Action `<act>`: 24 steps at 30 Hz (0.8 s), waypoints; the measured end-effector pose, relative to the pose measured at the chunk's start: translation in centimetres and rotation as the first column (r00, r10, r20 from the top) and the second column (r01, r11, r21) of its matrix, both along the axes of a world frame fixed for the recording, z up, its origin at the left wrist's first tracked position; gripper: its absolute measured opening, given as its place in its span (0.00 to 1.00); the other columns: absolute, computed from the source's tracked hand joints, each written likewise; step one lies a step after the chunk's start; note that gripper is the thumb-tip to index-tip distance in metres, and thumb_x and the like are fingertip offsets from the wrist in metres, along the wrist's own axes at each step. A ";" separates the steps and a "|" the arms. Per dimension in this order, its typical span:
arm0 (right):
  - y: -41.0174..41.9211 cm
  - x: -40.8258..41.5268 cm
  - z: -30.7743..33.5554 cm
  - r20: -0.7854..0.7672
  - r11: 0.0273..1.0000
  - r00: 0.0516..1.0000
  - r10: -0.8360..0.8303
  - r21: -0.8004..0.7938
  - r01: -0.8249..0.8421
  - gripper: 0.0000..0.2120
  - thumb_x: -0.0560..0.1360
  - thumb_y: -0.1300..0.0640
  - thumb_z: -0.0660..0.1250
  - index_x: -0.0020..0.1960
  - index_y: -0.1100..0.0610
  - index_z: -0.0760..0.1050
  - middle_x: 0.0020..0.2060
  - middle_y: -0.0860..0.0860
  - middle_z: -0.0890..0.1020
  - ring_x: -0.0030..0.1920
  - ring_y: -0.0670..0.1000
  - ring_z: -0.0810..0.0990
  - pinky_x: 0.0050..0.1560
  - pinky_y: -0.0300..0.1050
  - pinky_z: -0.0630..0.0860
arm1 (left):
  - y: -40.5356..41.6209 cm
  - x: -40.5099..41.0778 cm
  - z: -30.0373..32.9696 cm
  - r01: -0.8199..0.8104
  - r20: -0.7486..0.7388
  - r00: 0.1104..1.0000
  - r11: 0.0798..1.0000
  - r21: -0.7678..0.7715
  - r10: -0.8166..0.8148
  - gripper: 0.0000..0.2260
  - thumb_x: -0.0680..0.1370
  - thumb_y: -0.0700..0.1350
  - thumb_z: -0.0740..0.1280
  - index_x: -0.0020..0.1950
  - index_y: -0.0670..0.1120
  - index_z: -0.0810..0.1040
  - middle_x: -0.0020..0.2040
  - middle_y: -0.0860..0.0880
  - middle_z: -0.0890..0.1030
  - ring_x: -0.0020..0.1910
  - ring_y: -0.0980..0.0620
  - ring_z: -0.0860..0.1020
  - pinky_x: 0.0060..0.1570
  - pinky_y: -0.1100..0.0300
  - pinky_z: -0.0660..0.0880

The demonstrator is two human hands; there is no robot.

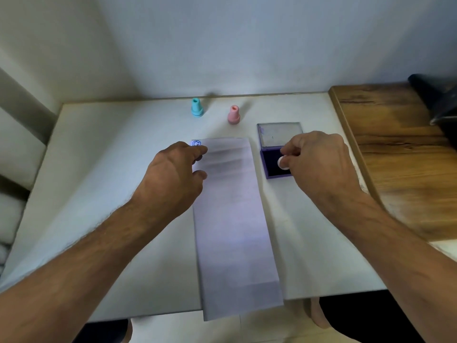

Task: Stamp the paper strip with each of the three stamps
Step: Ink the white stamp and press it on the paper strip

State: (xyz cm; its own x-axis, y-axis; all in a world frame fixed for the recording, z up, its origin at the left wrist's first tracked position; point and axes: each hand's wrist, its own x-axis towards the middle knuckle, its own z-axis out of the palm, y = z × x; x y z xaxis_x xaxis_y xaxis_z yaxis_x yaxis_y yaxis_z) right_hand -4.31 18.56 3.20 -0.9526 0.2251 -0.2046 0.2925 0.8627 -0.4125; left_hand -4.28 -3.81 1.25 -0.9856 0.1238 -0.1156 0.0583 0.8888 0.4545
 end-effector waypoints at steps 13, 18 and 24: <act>0.0 -1.6 0.8 0.204 0.989 0.978 0.038 0.131 -0.065 0.17 0.72 0.46 0.71 0.53 0.58 0.81 0.48 0.57 0.83 0.50 0.57 0.80 0.51 0.48 0.77 | 0.1 0.1 -0.4 -0.007 0.024 1.000 1.000 0.004 0.007 0.22 0.76 0.44 0.69 0.70 0.49 0.73 0.60 0.48 0.78 0.57 0.47 0.78 0.61 0.52 0.74; 0.1 -2.3 0.9 0.347 0.991 0.937 0.031 0.113 -0.075 0.20 0.74 0.48 0.70 0.61 0.59 0.78 0.57 0.57 0.81 0.58 0.58 0.78 0.61 0.51 0.75 | 0.1 0.1 -0.4 0.002 0.016 1.000 1.000 -0.006 -0.001 0.22 0.77 0.44 0.69 0.71 0.49 0.73 0.61 0.48 0.78 0.58 0.47 0.78 0.62 0.53 0.73; 0.2 -2.3 1.1 0.331 0.986 0.940 0.089 0.107 -0.131 0.16 0.76 0.51 0.70 0.60 0.59 0.79 0.57 0.56 0.81 0.58 0.57 0.78 0.60 0.51 0.76 | 0.1 0.4 -0.6 0.058 0.007 0.998 0.996 -0.074 -0.058 0.25 0.76 0.49 0.69 0.73 0.50 0.69 0.65 0.48 0.75 0.60 0.48 0.76 0.63 0.55 0.71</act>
State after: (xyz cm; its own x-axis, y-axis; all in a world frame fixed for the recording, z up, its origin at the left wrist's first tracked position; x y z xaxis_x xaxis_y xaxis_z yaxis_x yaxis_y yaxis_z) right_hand -6.63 18.73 4.29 -0.8598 0.1663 -0.4827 0.2923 0.9356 -0.1982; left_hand -3.84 -3.75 0.68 -0.9764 0.1713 -0.1312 0.1085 0.9153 0.3879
